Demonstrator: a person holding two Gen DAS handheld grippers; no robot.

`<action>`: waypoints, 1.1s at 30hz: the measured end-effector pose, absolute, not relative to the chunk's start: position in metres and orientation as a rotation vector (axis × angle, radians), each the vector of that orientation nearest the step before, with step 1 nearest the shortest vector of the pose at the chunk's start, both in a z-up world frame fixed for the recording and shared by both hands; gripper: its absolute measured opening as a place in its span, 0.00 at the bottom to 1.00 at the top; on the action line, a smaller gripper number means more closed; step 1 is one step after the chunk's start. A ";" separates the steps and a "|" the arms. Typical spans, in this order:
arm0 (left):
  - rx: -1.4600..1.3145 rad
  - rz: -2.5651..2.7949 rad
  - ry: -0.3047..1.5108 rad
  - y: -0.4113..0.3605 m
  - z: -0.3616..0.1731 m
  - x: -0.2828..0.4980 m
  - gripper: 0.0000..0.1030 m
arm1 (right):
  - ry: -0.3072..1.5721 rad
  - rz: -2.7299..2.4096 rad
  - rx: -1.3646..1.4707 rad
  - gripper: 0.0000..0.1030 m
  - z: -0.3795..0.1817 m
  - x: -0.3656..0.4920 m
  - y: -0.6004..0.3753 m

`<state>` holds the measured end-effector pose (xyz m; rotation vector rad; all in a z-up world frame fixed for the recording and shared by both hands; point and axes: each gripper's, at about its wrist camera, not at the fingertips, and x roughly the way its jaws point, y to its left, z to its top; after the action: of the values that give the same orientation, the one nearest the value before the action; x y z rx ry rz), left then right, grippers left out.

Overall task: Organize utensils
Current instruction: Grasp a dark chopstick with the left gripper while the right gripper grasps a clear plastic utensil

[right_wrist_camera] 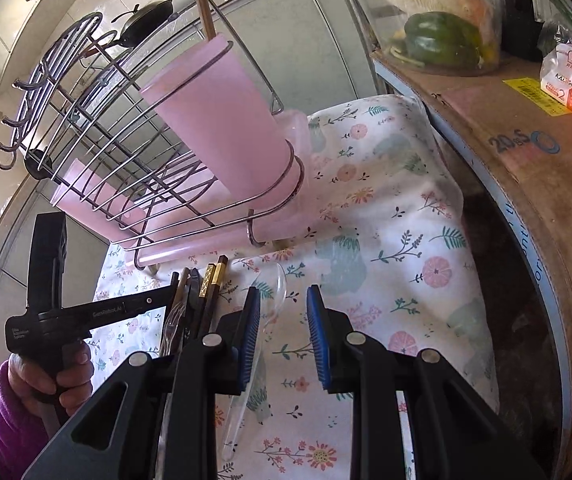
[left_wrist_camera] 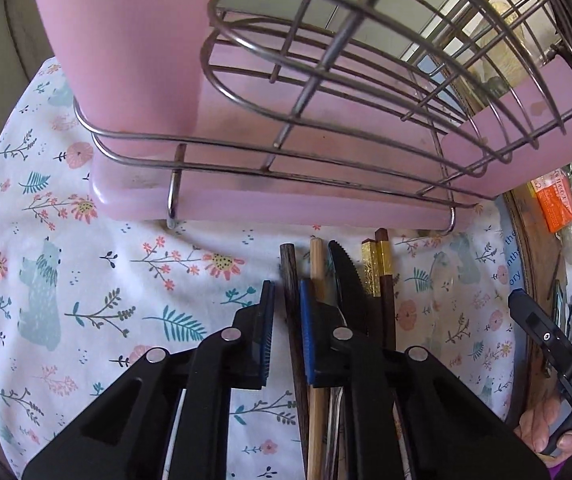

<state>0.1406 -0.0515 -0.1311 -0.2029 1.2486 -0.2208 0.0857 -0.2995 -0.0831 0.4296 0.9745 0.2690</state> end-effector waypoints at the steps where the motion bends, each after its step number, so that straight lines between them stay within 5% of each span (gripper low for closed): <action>1: -0.206 -0.221 1.249 -0.052 -0.131 0.141 0.10 | 0.979 0.271 0.434 0.23 -0.084 0.086 -0.299; 26: -0.307 -0.251 1.136 0.003 -0.090 0.112 0.06 | 1.180 0.267 0.397 0.23 -0.127 0.149 -0.276; 33: -0.325 -0.258 1.114 0.019 -0.086 0.105 0.06 | 1.139 0.283 0.374 0.02 -0.125 0.141 -0.270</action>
<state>0.1047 0.0191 -0.0860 -0.3254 1.1143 -0.2581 0.1414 -0.2696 -0.1254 0.3743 1.1389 0.2830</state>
